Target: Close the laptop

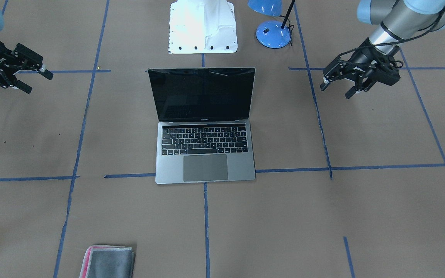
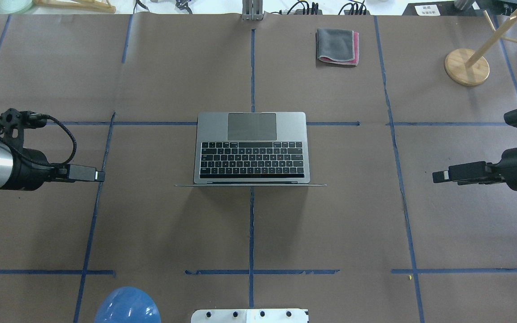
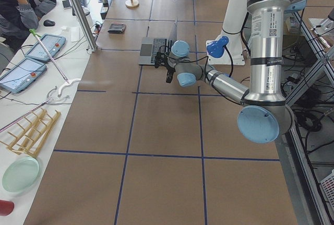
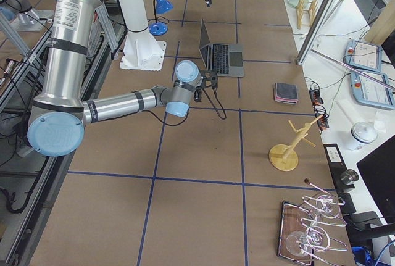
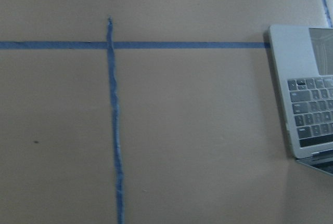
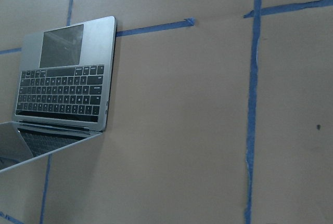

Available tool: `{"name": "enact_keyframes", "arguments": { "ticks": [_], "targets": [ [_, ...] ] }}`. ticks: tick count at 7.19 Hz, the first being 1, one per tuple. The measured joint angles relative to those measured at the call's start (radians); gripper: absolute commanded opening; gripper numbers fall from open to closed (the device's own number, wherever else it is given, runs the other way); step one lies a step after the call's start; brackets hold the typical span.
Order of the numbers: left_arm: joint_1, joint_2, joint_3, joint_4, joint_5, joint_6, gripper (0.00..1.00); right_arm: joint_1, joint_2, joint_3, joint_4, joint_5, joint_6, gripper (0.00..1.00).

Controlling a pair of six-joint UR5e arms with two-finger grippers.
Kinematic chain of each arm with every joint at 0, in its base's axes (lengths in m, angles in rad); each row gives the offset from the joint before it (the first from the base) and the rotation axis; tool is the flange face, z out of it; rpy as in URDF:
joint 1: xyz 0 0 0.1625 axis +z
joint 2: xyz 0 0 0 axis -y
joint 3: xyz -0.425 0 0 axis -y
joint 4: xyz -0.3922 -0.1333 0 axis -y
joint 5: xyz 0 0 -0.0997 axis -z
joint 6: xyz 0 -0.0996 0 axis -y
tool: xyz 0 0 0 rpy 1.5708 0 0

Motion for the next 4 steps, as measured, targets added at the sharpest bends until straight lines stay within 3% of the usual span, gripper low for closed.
{"name": "enact_keyframes", "arguments": {
  "ticks": [2,3,4],
  "targets": [
    [0.126,-0.004,-0.049,0.005,0.126,-0.075,1.00,-0.192,-0.006,0.068,0.000,-0.215,0.100,0.96],
    [0.159,-0.012,-0.056,0.006,0.149,-0.086,0.84,-0.316,-0.007,0.098,0.000,-0.375,0.140,0.74],
    [0.178,-0.027,-0.058,0.007,0.157,-0.091,0.53,-0.429,-0.004,0.122,0.000,-0.527,0.169,0.46]
  ]
}}
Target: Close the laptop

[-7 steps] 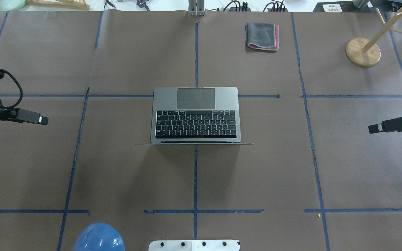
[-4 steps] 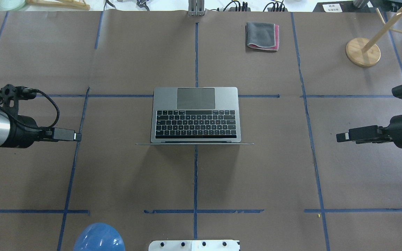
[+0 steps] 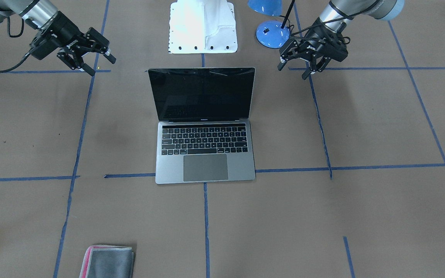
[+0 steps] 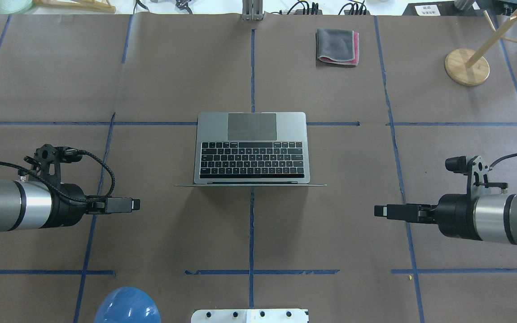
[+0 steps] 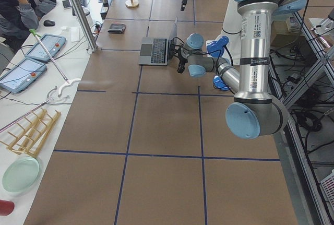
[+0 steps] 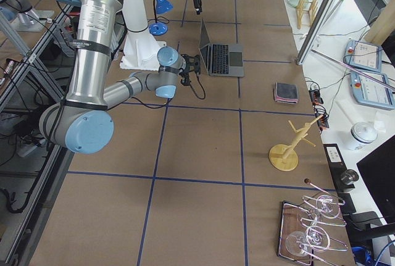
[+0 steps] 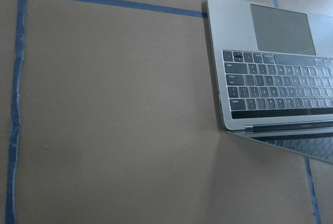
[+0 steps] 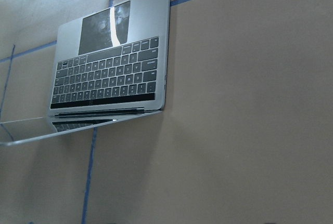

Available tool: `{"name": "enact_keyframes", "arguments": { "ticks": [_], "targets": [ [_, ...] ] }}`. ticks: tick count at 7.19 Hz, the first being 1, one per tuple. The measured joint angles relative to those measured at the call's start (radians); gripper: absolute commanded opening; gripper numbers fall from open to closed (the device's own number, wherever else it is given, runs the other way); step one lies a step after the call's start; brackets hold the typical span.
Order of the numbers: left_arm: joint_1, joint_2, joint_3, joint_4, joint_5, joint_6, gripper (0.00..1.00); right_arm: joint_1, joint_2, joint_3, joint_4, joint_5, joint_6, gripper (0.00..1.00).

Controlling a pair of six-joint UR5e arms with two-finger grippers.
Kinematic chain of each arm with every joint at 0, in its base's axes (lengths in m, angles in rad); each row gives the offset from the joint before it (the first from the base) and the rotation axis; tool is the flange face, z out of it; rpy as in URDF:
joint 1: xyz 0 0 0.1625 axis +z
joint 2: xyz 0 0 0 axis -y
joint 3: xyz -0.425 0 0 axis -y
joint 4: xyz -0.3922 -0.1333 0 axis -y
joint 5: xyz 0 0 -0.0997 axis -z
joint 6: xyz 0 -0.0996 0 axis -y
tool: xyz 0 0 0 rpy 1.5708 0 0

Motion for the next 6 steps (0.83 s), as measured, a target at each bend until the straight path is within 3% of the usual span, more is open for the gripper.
{"name": "enact_keyframes", "arguments": {
  "ticks": [1,2,4,6],
  "targets": [
    [0.012,-0.022,0.000,0.002,0.002,-0.023,0.34,-0.070,0.012,0.015,-0.003,-0.094,0.029,0.30],
    [0.033,-0.048,0.001,0.004,0.007,-0.060,0.24,-0.105,0.036,0.021,-0.008,-0.142,0.065,0.26],
    [0.120,-0.106,0.005,0.010,0.073,-0.089,0.09,-0.168,0.106,0.023,-0.043,-0.248,0.104,0.09],
    [0.165,-0.167,0.010,0.047,0.115,-0.093,0.04,-0.196,0.200,0.020,-0.122,-0.312,0.110,0.05]
  ]
}}
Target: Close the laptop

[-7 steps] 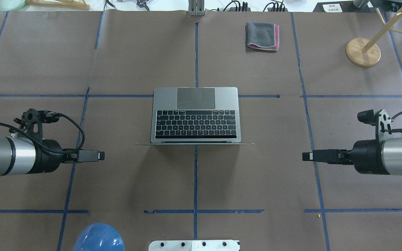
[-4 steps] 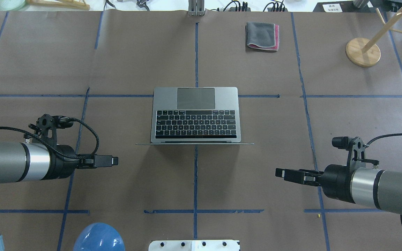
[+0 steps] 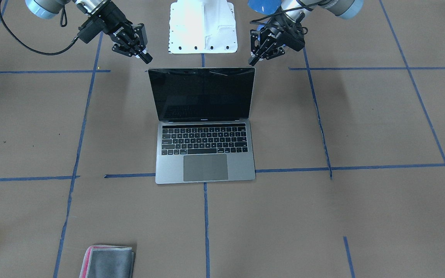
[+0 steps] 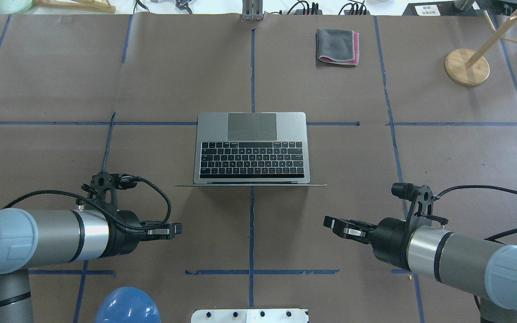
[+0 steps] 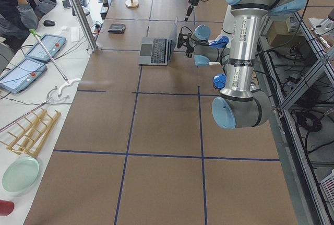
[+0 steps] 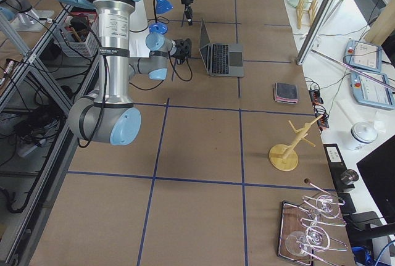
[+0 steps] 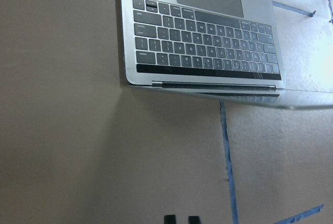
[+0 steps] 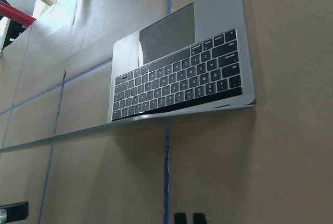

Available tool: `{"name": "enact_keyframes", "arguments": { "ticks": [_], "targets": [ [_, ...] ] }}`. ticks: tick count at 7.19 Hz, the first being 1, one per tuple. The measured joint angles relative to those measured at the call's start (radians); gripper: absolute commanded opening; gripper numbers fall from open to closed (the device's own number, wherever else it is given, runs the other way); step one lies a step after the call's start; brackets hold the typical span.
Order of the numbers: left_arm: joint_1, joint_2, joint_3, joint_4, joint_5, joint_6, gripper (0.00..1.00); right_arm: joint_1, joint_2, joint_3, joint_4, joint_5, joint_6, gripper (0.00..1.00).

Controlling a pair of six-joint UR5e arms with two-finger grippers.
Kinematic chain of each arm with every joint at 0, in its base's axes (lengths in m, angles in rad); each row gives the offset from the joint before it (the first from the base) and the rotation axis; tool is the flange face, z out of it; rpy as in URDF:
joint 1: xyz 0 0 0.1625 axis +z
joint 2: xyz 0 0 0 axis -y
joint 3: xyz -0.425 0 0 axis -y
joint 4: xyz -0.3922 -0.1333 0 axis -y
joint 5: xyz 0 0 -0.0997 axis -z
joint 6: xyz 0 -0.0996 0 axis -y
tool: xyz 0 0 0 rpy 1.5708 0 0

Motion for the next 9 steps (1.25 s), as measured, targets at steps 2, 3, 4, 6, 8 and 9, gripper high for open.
{"name": "enact_keyframes", "arguments": {
  "ticks": [2,3,4,6,8,9],
  "targets": [
    [0.005,-0.043,0.002,0.025,0.007,-0.002,0.01,-0.003,0.097,-0.010,-0.091,-0.027,0.002,0.05],
    [0.004,-0.054,0.001,0.027,0.014,-0.004,0.00,0.000,0.121,-0.016,-0.113,-0.038,0.002,0.05],
    [0.003,-0.062,0.000,0.027,0.031,-0.005,0.00,0.009,0.134,-0.026,-0.123,-0.045,0.002,0.05],
    [-0.016,-0.077,0.002,0.029,0.056,-0.005,0.00,0.041,0.163,-0.057,-0.127,-0.051,0.002,0.05],
    [-0.055,-0.080,0.009,0.030,0.061,-0.004,0.00,0.068,0.192,-0.092,-0.128,-0.051,0.001,0.05],
    [-0.077,-0.086,0.015,0.036,0.062,-0.004,0.00,0.078,0.197,-0.099,-0.128,-0.049,0.001,0.05]
  ]
}}
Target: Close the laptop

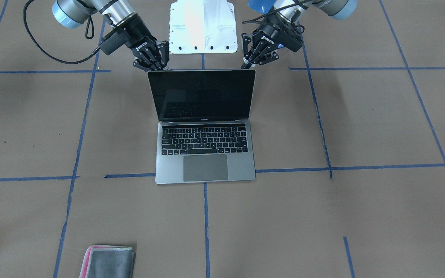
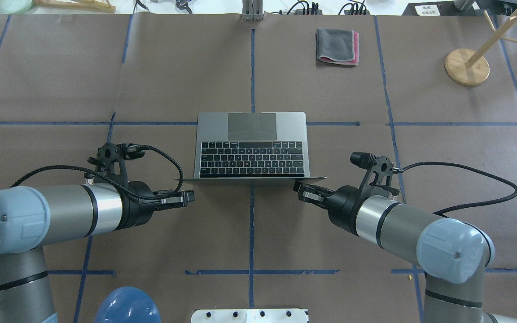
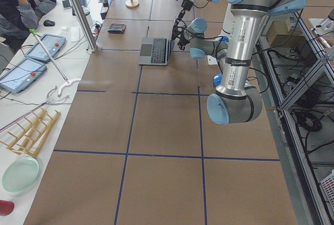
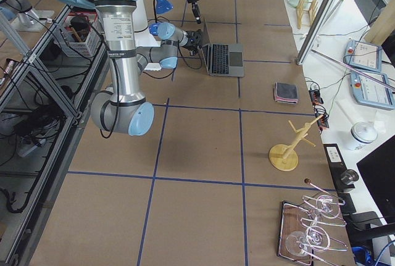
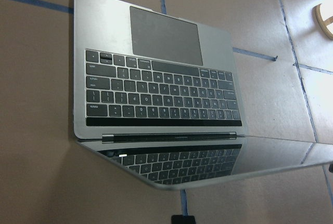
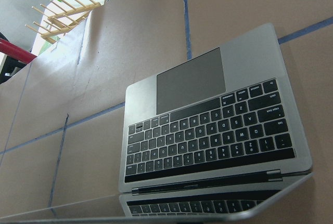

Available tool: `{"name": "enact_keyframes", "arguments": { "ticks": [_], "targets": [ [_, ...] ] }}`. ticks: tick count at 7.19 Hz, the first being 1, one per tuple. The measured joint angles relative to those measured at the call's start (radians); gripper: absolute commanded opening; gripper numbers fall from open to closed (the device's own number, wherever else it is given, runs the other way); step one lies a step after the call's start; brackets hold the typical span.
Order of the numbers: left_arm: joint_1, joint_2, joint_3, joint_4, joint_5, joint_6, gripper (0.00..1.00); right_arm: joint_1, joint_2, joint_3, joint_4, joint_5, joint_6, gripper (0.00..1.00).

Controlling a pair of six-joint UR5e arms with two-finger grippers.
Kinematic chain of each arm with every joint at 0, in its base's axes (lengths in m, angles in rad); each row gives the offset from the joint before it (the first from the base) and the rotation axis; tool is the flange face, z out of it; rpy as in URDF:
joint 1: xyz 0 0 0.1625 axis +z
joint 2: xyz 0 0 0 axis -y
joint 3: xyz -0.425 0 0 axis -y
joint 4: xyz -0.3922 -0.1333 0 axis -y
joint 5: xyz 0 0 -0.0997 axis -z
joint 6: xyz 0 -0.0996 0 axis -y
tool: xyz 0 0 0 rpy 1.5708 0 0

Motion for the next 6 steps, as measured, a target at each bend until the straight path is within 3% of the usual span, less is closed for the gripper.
{"name": "enact_keyframes", "arguments": {
  "ticks": [3,6],
  "targets": [
    [-0.047,-0.074,0.012,0.109,-0.001,0.000,0.00,0.024,0.002,-0.004,0.000,0.005,0.000,0.05],
    [-0.078,-0.111,0.060,0.130,-0.001,-0.001,0.00,0.055,0.023,-0.007,-0.050,0.008,-0.001,0.05]
  ]
}}
